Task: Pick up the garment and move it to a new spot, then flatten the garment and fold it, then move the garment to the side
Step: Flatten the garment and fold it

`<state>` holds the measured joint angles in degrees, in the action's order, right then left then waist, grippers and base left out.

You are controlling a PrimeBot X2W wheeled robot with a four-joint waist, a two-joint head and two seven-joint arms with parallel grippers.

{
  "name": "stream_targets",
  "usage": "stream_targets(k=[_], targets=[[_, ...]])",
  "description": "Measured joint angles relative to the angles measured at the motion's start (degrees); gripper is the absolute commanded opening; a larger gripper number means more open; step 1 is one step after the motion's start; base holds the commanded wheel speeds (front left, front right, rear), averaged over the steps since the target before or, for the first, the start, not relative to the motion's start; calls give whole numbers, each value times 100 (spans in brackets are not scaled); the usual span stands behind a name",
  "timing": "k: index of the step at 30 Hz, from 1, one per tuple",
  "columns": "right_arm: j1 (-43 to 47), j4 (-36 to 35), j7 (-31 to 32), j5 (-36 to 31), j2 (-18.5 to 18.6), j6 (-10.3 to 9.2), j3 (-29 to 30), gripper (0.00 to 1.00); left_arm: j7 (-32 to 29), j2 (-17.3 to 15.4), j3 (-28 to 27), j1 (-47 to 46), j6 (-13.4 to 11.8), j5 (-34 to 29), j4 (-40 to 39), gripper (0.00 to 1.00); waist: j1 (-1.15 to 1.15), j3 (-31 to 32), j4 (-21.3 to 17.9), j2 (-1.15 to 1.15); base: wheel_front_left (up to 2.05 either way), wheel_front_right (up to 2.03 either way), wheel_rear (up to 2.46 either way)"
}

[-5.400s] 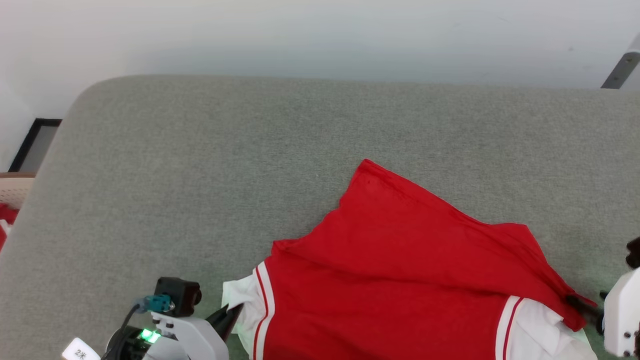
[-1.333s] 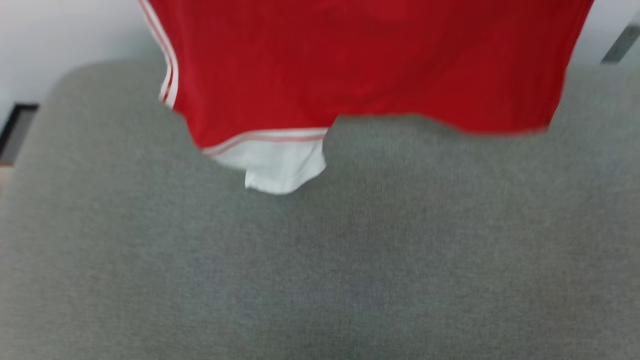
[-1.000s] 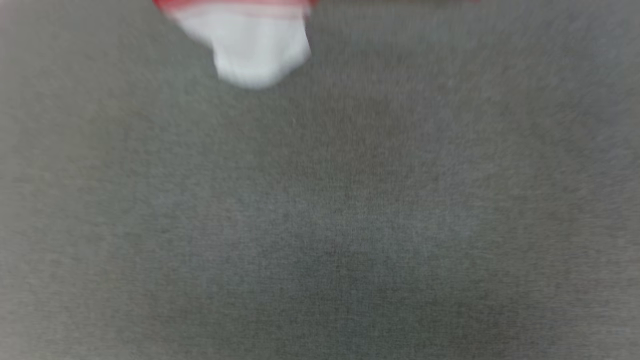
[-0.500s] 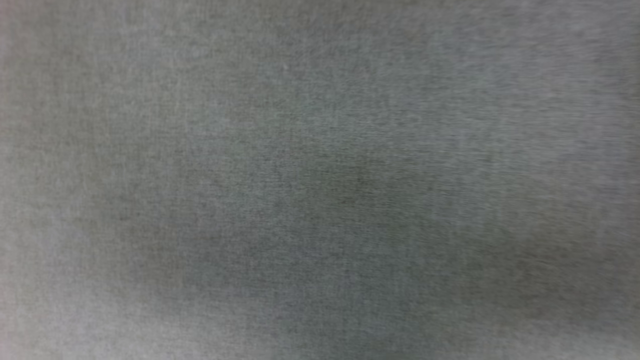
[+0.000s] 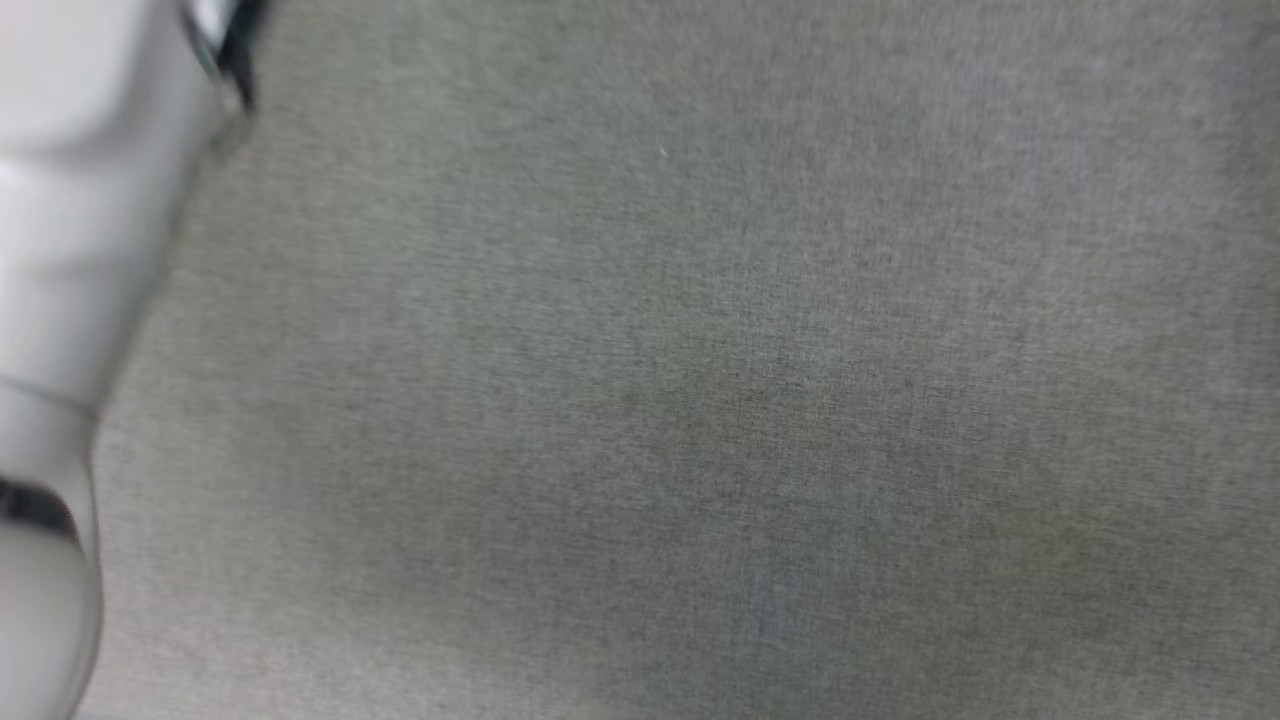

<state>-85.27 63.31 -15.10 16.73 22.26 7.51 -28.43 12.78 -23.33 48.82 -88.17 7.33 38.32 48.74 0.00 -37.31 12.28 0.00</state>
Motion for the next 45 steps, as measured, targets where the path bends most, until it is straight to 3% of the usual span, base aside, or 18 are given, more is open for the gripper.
stream_targets(k=[3,6,12,16,26,34,45], targets=[[563,-272,-1,316,84,0,-194,0,-305,-220,490,537,8,389,-482,0,0,270,31,0,0,0,0],[1201,-617,20,745,240,0,-393,0,-633,-649,824,1057,7,808,-1010,0,0,564,43,0,0,0,0],[2680,-1500,208,1649,772,0,-657,0,-1196,-1376,1183,2288,-29,1344,-2081,0,0,1181,29,0,0,0,0],[3659,-2161,331,2085,1171,0,-769,0,-1514,-1864,1322,3165,-378,1658,-2994,0,0,1586,-4,0,0,0,0],[5842,-3477,523,2263,1707,1,-592,0,-1818,-3109,1685,5249,-1798,2294,-5349,0,0,2383,-195,0,0,0,0],[7426,-4378,686,2160,1641,1,65,0,-1551,-3445,1951,6327,-2581,2541,-6194,0,0,2637,-394,0,0,0,0],[8679,-5459,1092,1731,1280,1,975,0,-1533,-3590,2048,6806,-2953,2747,-6544,0,0,2474,-464,0,0,0,0]])
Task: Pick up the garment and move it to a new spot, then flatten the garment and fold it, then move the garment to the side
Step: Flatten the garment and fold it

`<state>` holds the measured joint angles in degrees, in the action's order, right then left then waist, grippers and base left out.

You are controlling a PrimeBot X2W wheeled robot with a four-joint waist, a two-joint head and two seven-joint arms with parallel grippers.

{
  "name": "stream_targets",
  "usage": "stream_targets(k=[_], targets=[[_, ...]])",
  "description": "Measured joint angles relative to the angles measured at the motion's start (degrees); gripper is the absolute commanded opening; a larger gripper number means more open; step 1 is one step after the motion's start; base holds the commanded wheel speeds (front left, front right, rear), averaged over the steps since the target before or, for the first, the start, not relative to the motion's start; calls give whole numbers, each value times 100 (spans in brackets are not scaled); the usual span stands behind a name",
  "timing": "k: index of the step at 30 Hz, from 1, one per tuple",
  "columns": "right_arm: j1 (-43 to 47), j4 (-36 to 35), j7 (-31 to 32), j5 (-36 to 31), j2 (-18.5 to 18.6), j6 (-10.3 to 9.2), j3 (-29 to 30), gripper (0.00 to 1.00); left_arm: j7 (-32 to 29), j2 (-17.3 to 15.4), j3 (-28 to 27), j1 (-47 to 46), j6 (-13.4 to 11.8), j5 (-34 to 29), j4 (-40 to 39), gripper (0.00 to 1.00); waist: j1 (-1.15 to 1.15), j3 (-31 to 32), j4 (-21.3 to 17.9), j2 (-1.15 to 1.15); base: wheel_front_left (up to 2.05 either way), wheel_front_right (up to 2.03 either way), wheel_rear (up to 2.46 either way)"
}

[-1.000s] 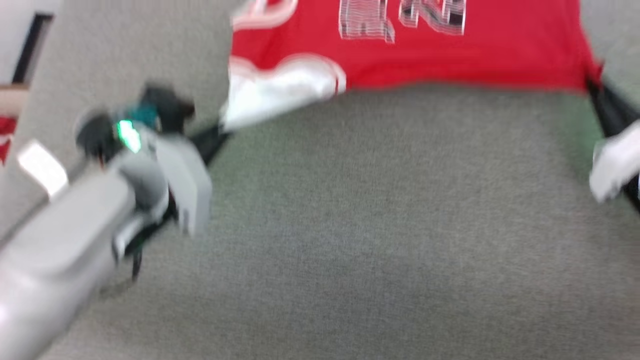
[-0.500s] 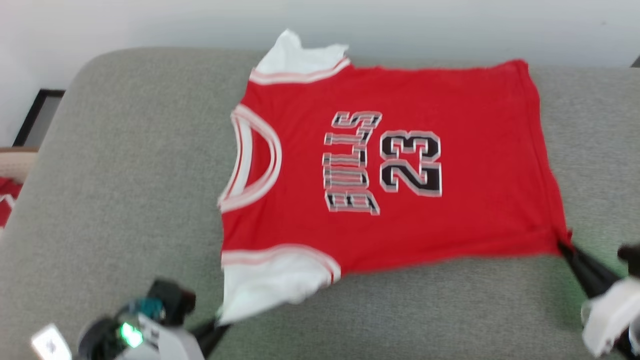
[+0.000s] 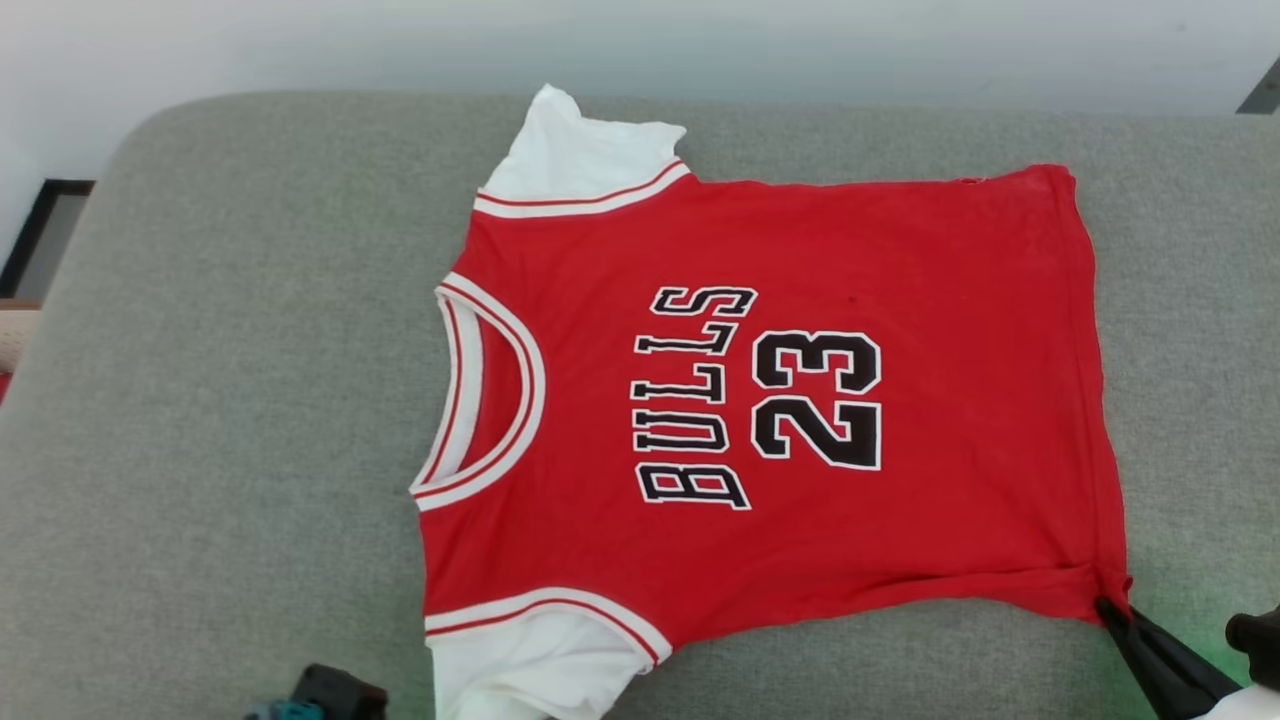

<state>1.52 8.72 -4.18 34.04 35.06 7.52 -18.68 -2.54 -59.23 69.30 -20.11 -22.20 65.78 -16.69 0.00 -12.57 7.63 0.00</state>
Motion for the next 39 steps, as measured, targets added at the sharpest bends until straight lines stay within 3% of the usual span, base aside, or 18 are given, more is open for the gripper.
stream_targets(k=[5,12,17,20,30,34,39], targets=[[153,-461,235,-120,-93,0,320,0,66,-302,-174,-47,-110,15,-132,0,0,-103,-89,0,0,0,0],[-59,-1018,657,-187,-154,0,693,0,-147,-875,-501,-766,-140,-483,-355,0,0,-279,-208,0,0,0,0],[-634,-1193,1055,-189,-145,0,732,0,-568,-962,-713,-1586,196,-959,-245,0,0,-448,-264,0,0,0,0],[-1047,-1132,1271,-216,-175,0,712,0,-839,-783,-773,-2087,556,-1206,66,0,0,-570,-286,0,0,0,0],[-2090,-343,1842,-350,-363,0,494,0,-1207,305,-686,-3142,1709,-1512,1726,0,0,-987,-330,0,0,0,0],[-2283,-171,2016,-326,-436,0,354,0,-1330,654,-591,-3240,2059,-1367,2342,0,0,-1109,-356,0,0,0,0],[-2482,-26,2168,-220,-472,0,263,0,-1591,936,-564,-3287,2316,-1009,2884,3,0,-1175,-392,0,0,0,0]])
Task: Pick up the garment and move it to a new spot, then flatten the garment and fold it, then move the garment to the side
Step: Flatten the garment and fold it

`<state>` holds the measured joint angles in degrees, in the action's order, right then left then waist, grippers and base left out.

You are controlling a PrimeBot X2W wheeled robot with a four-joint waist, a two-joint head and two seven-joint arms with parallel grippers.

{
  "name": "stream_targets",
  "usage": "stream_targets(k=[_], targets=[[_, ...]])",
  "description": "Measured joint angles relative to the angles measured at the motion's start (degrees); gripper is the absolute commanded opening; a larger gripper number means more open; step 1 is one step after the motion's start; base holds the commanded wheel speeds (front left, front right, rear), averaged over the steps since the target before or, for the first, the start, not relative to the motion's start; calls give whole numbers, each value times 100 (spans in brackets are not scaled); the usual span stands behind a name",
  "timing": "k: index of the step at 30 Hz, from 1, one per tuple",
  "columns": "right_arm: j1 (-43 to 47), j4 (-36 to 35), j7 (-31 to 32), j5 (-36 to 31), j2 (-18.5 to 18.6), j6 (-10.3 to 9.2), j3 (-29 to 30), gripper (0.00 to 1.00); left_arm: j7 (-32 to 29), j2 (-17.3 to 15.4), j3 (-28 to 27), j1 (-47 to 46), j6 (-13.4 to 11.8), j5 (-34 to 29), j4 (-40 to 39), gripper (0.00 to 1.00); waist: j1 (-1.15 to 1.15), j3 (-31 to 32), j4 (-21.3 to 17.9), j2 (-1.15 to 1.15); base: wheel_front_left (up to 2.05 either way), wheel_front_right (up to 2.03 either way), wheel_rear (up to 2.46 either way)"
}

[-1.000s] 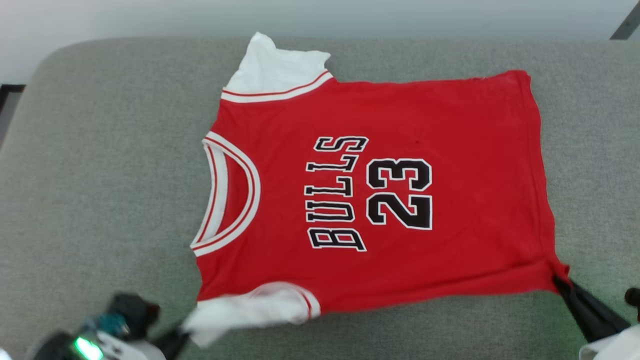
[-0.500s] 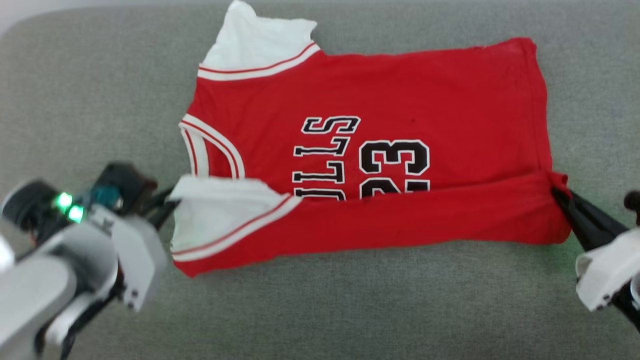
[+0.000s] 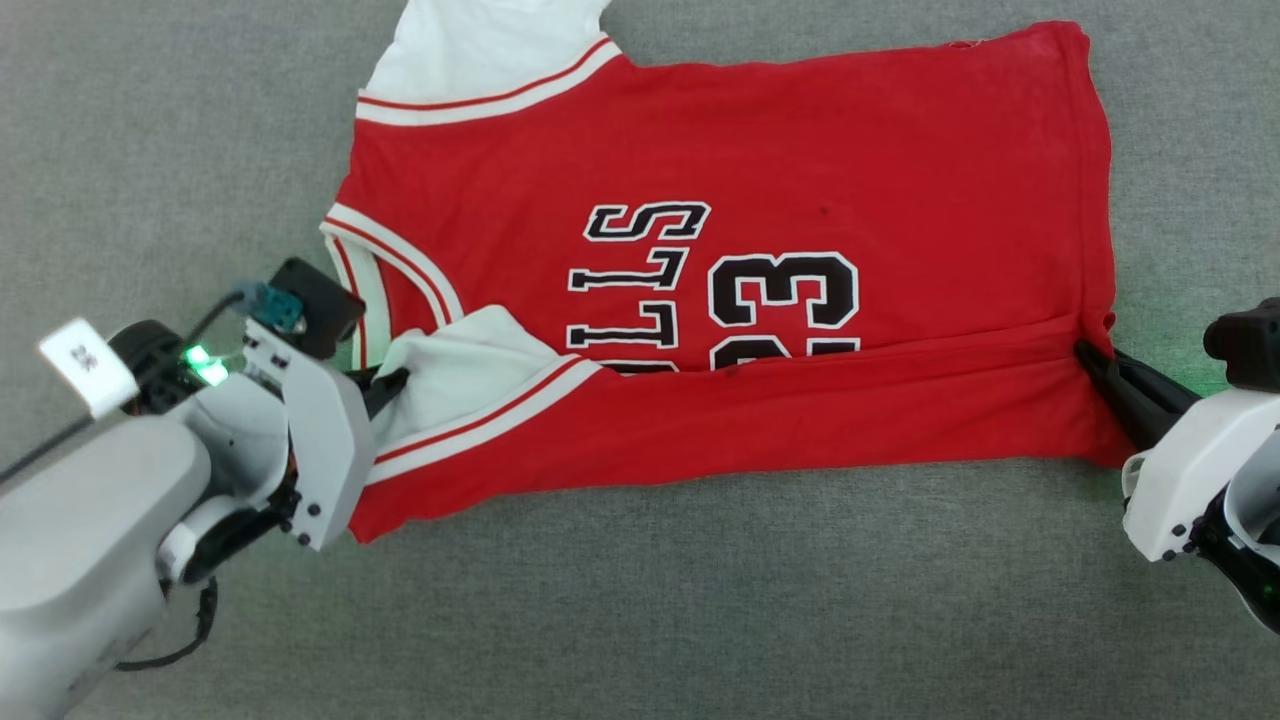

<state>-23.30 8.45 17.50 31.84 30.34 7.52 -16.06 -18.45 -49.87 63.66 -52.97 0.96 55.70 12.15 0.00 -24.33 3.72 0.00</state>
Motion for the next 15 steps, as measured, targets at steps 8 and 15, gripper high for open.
stream_targets(k=[8,15], targets=[[-192,134,335,138,14,0,-110,0,-225,256,-135,4,122,612,454,97,0,42,-4,0,0,0,0],[-253,169,599,197,33,-1,-178,100,-207,243,-313,145,-3,967,460,100,0,210,-2,0,0,0,0]])
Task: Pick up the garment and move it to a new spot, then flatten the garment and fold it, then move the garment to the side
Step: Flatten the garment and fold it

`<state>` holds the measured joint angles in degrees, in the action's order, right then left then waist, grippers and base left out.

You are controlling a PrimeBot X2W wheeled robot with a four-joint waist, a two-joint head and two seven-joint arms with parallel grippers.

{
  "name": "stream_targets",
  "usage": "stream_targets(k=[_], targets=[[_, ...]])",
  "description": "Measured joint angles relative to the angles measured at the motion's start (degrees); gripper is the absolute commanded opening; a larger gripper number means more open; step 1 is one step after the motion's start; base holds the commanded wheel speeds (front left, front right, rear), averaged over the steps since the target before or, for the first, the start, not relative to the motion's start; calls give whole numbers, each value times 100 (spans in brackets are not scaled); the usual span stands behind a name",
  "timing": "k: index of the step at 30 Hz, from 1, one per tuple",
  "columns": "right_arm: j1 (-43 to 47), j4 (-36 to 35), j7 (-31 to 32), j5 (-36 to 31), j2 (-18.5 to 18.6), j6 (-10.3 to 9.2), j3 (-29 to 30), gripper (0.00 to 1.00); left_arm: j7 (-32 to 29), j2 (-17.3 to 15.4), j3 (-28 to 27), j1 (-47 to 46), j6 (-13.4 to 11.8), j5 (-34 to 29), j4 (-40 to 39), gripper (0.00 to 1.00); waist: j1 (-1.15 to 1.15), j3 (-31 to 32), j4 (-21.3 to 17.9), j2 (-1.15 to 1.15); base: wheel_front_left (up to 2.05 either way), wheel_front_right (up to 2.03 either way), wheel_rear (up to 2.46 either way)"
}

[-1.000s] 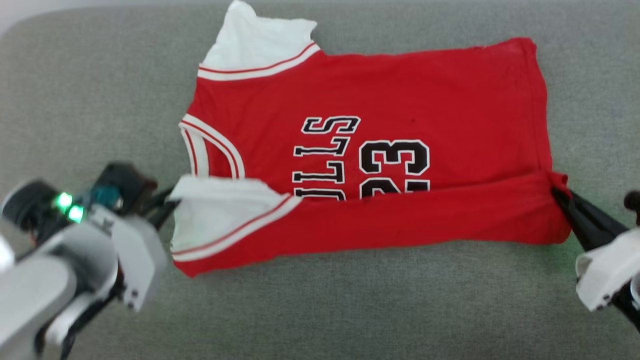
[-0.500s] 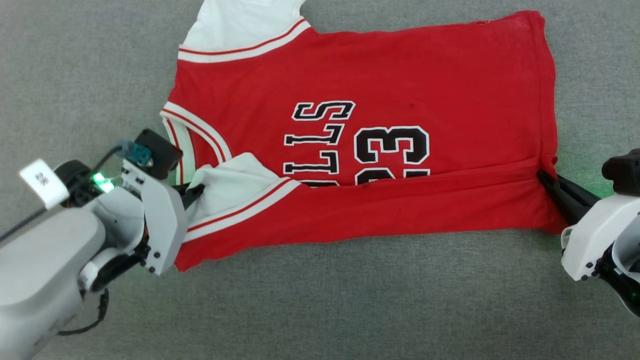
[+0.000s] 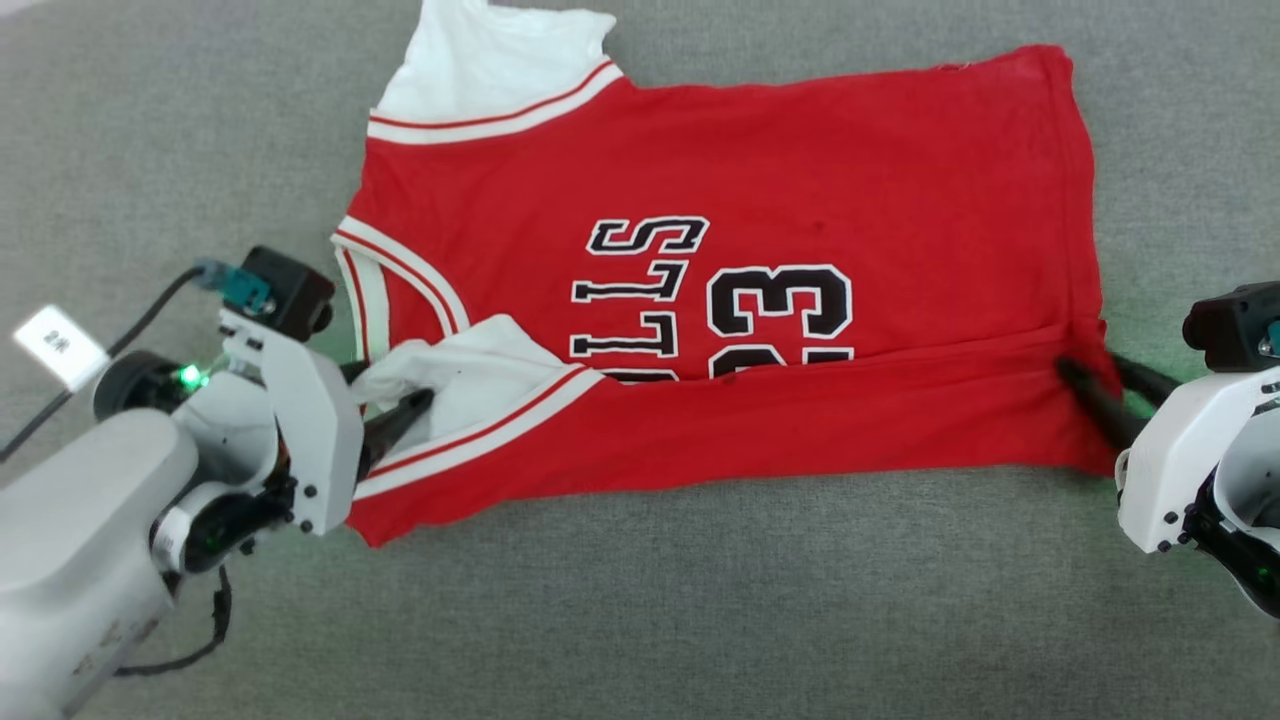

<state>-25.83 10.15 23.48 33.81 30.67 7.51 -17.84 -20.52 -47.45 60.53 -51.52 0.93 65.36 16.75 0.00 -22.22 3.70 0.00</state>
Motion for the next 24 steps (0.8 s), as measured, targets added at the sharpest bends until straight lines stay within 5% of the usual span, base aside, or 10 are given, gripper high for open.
stream_targets(k=[11,24], targets=[[255,-259,-26,-55,-66,1,381,100,196,-445,-188,463,-422,305,-703,100,0,495,63,0,0,0,0],[894,-1138,-772,-576,-703,0,1484,100,199,-899,-200,1322,-1051,872,-1594,100,0,820,-86,0,0,0,0]])
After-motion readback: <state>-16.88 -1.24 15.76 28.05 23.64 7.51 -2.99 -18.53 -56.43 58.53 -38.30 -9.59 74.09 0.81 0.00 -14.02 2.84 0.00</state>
